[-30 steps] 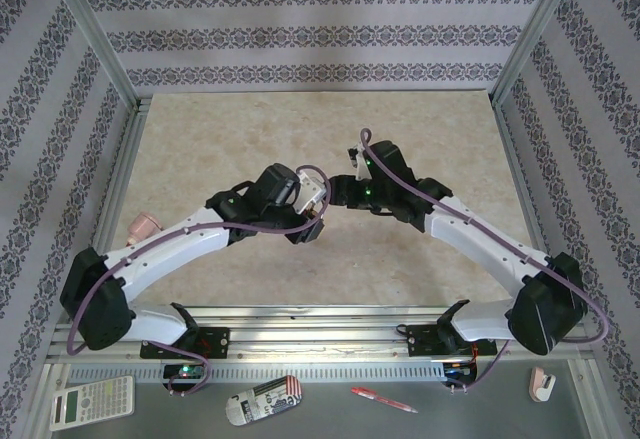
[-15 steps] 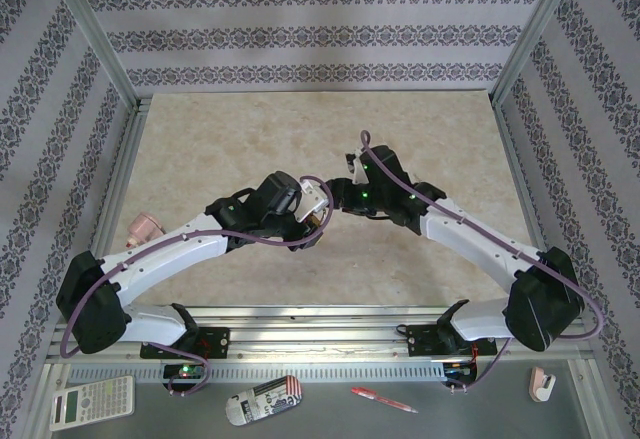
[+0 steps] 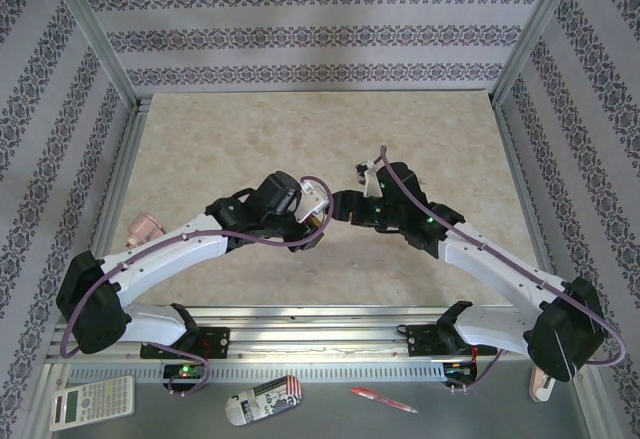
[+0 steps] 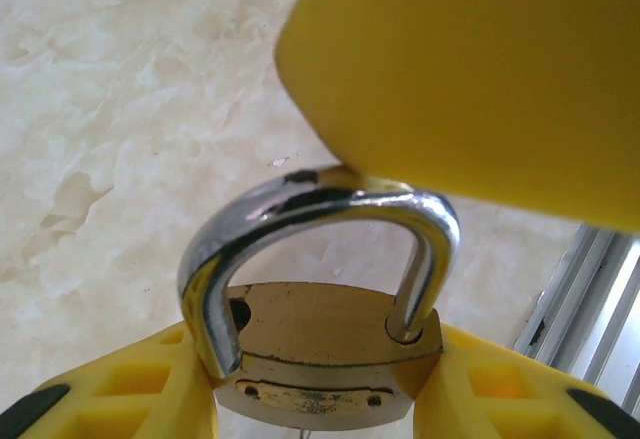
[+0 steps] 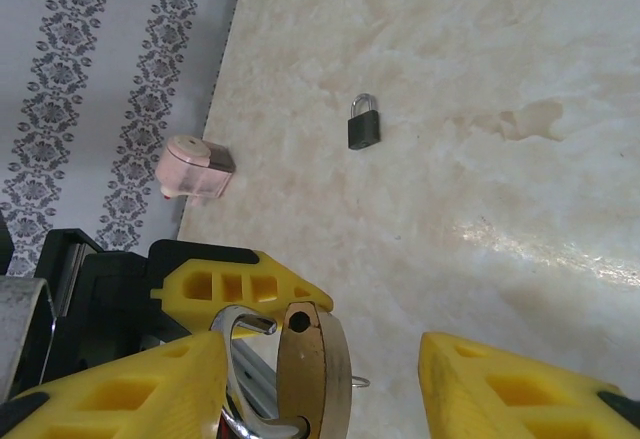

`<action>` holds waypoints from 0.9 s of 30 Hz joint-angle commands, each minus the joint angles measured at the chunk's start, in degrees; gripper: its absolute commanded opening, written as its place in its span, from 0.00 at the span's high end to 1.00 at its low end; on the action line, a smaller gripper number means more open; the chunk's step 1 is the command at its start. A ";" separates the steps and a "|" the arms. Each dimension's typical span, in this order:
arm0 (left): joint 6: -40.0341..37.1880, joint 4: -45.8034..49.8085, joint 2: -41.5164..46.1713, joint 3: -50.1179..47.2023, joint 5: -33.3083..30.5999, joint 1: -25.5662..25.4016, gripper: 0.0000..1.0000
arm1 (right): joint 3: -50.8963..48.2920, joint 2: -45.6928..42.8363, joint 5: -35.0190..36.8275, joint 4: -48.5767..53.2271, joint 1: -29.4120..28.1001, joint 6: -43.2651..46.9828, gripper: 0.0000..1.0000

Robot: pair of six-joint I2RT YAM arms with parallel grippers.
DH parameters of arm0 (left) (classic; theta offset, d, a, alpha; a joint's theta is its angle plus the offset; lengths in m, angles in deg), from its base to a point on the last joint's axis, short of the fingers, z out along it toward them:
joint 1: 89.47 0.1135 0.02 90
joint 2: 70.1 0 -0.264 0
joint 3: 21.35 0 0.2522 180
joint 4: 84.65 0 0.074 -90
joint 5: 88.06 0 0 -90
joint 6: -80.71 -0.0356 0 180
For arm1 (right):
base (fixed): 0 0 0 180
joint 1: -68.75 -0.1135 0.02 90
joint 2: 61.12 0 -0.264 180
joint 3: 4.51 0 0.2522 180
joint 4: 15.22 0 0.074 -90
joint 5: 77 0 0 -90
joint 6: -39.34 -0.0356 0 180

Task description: Unlock with the key

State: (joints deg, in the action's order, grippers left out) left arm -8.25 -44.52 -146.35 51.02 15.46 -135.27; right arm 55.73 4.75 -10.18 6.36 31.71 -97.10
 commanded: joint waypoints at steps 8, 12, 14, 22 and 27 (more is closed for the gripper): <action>0.32 -3.55 0.46 0.66 1.07 -0.61 1.00 | -3.11 -2.06 1.61 -1.87 -3.31 -0.58 0.52; 0.20 -4.00 0.31 0.45 2.21 -0.61 1.00 | -4.55 -1.76 -0.54 -5.41 -3.31 0.04 0.62; 0.15 -4.05 0.08 0.69 3.38 -0.60 1.00 | -4.36 0.04 -3.41 -6.77 -3.43 0.56 0.66; -0.49 -2.68 -0.79 1.22 5.37 -0.52 1.00 | -6.76 -3.73 -5.76 -7.77 -3.67 1.77 0.56; -0.26 -3.34 -1.02 1.39 6.16 -0.43 1.00 | -9.07 -6.10 -6.90 -8.70 -3.50 1.76 0.54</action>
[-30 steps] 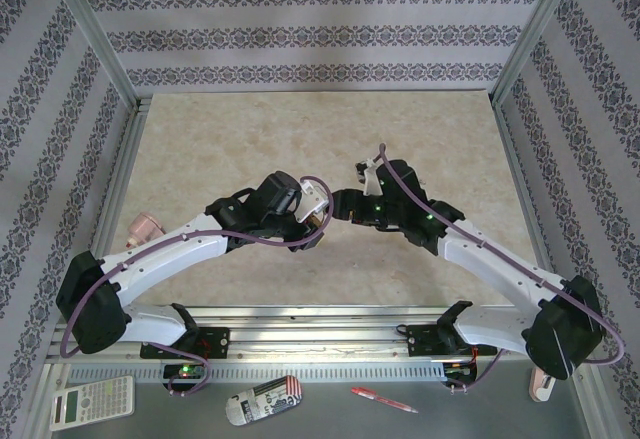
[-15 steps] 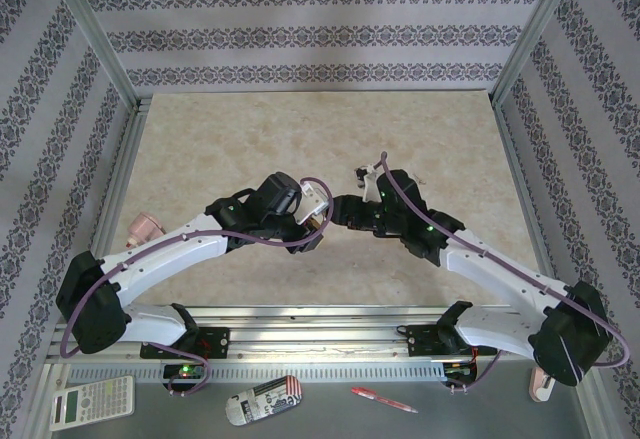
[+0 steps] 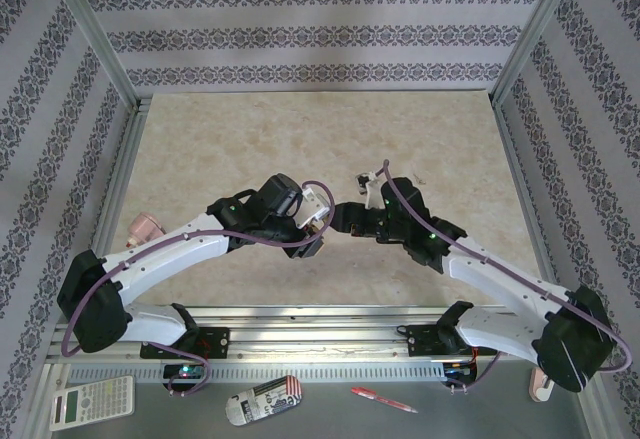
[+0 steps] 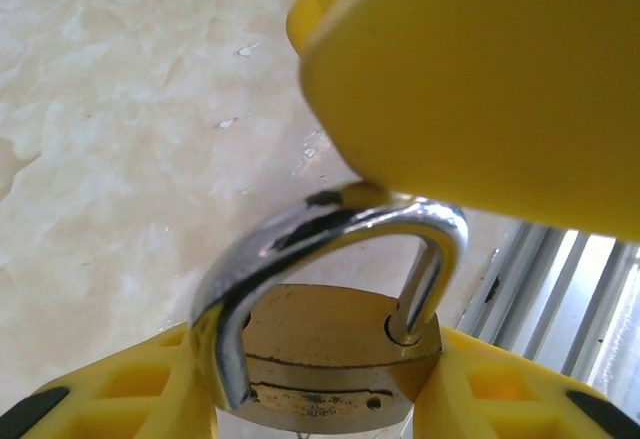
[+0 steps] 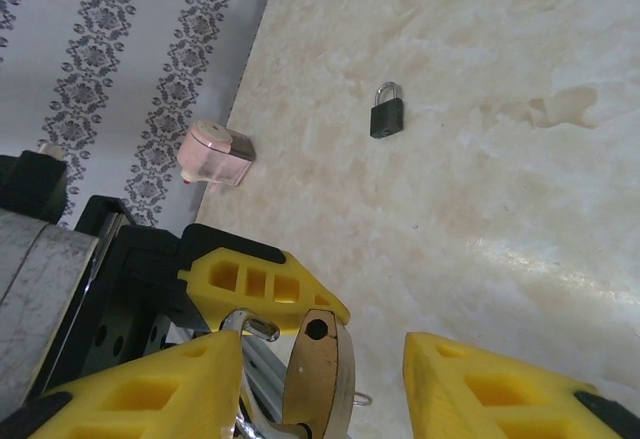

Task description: Unlock with the key

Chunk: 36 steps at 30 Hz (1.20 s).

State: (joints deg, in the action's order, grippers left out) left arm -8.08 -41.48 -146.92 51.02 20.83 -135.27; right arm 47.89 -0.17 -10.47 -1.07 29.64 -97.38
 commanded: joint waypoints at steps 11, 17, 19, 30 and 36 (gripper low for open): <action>-0.18 -6.81 -0.18 0.99 -0.11 -0.43 1.00 | -5.91 -7.91 -5.78 -5.97 -2.29 -1.88 0.55; -0.07 -7.70 0.12 0.31 0.60 -0.43 1.00 | -8.94 -9.02 -5.36 -7.50 -3.05 -3.24 0.52; -0.16 -7.66 0.17 0.32 0.62 -0.39 1.00 | -9.02 -7.41 -5.24 -8.91 -3.62 -3.46 0.52; -0.14 -8.04 2.69 -1.70 2.03 -0.56 1.00 | -7.69 -2.71 1.84 -8.74 -3.62 -3.11 0.57; -0.25 -7.88 3.48 -2.78 2.19 -1.30 1.00 | -8.02 -1.18 0.57 -13.13 -2.07 -4.05 0.57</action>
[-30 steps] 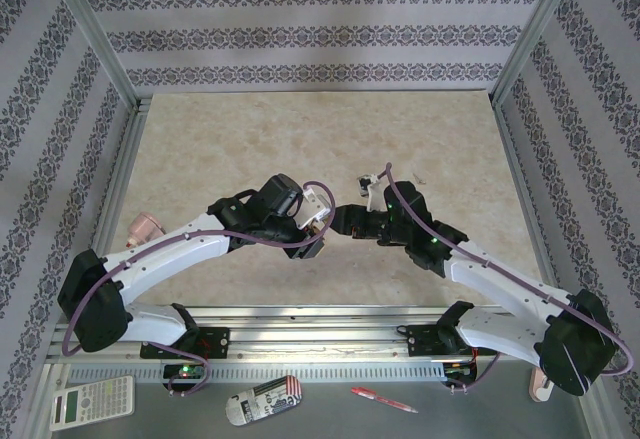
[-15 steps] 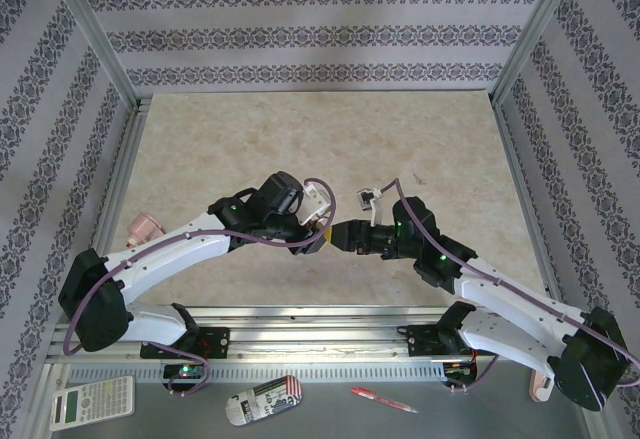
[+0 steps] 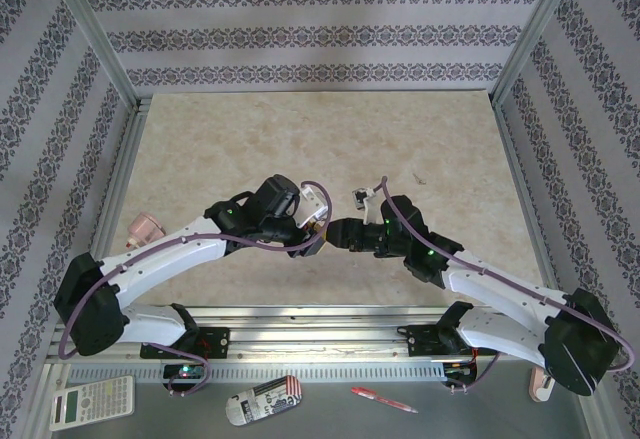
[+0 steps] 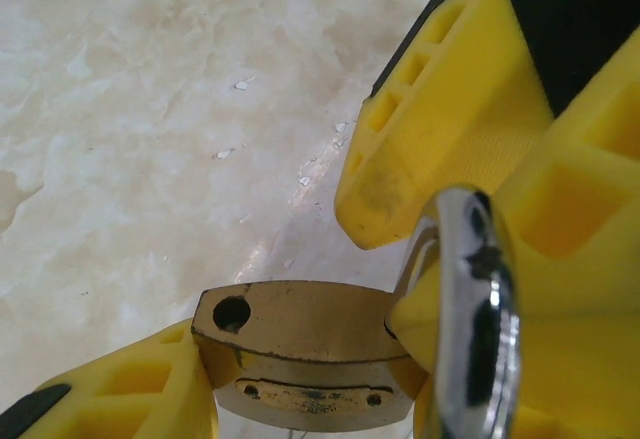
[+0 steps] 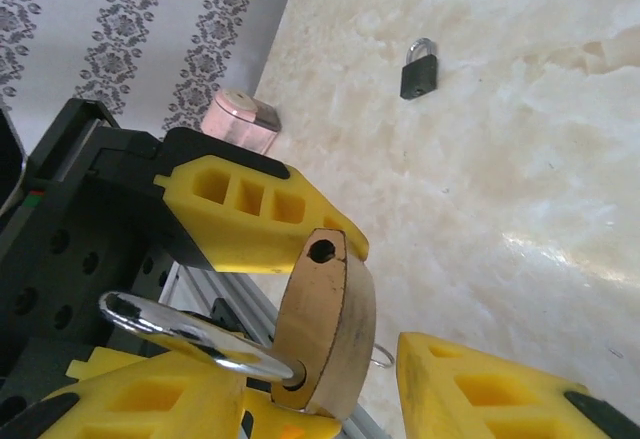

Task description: Unlock with the key

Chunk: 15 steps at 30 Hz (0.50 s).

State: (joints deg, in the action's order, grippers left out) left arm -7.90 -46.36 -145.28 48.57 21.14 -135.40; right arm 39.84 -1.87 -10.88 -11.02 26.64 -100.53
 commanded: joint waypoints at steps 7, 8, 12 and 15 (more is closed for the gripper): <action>-0.45 -3.19 2.11 -1.11 1.78 -2.93 1.00 | -0.28 2.57 -1.02 -5.79 2.40 -0.07 0.60; -0.40 -3.18 2.50 -1.24 1.80 -3.02 1.00 | -0.59 2.84 -1.38 -6.58 2.73 -0.12 0.62; -0.53 -2.60 4.21 -1.40 1.98 -3.71 1.00 | -1.48 4.85 -4.05 -11.08 4.77 0.43 0.75; -0.85 -1.48 5.40 -1.41 2.20 -3.99 1.00 | -1.78 7.28 -7.83 -16.81 6.15 0.01 0.83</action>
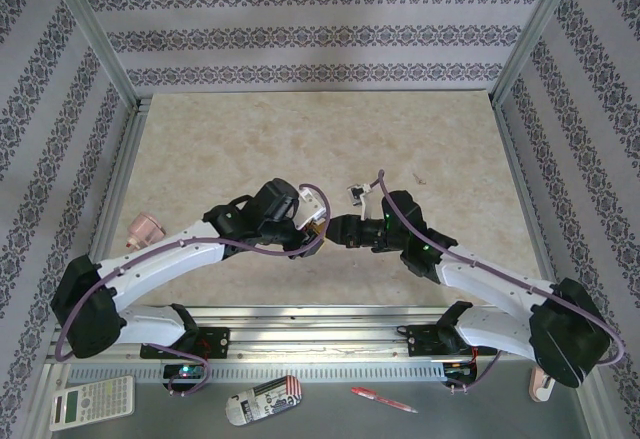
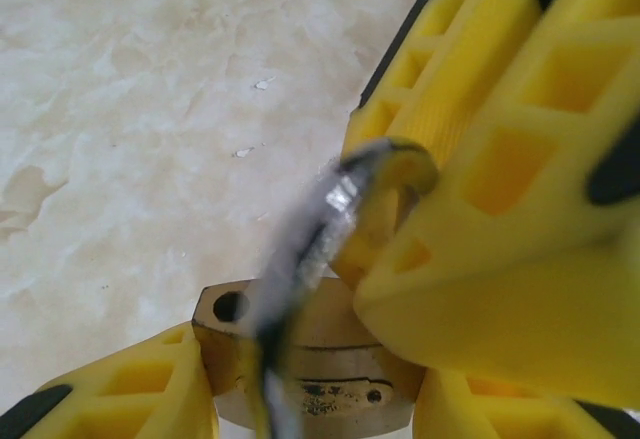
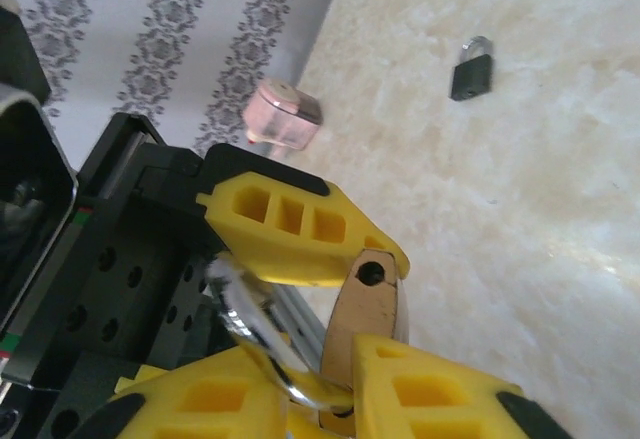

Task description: Unlock with the key

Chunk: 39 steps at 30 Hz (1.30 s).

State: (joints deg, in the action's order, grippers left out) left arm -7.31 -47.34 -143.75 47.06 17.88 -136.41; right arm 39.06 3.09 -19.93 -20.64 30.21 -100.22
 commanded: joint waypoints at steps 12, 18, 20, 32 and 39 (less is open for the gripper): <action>-0.02 -1.10 7.23 -4.92 1.02 -2.90 1.00 | 2.13 3.76 3.82 -0.17 1.96 -0.02 1.00; -0.45 -3.07 9.04 -6.52 -10.74 -3.63 1.00 | 8.47 5.26 14.63 15.82 -2.31 -7.04 1.00; -0.92 -3.20 9.04 -6.66 -13.61 -4.11 1.00 | 10.14 5.34 16.78 19.26 -3.28 -9.66 0.94; -2.94 -0.36 7.38 -6.15 -9.78 -5.48 1.00 | 11.95 -2.10 14.01 27.21 4.54 -4.21 0.56; -4.93 1.14 5.23 -4.41 -7.25 -7.29 1.00 | 19.11 7.98 0.25 26.93 8.72 8.87 0.62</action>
State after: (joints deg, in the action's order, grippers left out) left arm -10.22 -47.12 -137.89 40.64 9.23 -142.68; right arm 54.86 7.81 -12.22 5.22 37.90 -98.83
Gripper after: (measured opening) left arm 0.393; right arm 0.390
